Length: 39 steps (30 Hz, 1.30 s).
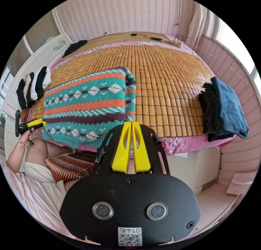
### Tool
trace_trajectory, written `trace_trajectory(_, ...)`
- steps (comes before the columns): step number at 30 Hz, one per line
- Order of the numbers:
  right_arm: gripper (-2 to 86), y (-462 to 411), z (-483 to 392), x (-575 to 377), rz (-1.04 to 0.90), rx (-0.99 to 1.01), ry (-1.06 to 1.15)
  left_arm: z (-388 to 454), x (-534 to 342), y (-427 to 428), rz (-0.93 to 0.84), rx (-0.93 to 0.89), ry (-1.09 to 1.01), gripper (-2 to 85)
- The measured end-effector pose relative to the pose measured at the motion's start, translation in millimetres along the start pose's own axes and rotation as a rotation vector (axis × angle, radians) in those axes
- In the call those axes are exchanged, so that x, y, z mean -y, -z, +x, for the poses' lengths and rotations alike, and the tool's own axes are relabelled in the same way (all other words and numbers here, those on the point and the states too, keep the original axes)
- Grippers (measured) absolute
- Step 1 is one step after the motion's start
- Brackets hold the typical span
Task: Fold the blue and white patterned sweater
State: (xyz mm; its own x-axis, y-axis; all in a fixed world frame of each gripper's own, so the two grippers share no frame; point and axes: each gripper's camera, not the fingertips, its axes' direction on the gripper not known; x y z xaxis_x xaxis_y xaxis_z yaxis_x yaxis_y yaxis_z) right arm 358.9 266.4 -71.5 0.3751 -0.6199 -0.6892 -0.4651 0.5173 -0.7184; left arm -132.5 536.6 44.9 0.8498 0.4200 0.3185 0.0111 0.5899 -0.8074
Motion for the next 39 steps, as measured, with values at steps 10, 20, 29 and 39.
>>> trace_trajectory(10,-0.7,-49.1,-237.6,54.7,0.006,-0.090,0.738,112.3,2.9,81.0,0.092,0.203,-0.175,7.0)
trace_trajectory(20,-0.5,-163.6,-364.3,139.2,-0.304,-0.206,0.897,321.2,79.8,-7.4,0.006,-0.044,-0.443,7.1)
trace_trajectory(29,-0.5,-180.0,-380.8,164.8,-0.421,-0.169,0.934,384.1,100.3,-56.6,-0.059,-0.019,-0.619,6.1)
trace_trajectory(39,-0.9,-201.8,-395.3,210.4,-0.565,-0.172,0.970,427.5,106.1,-72.4,-0.080,-0.002,-0.695,5.6)
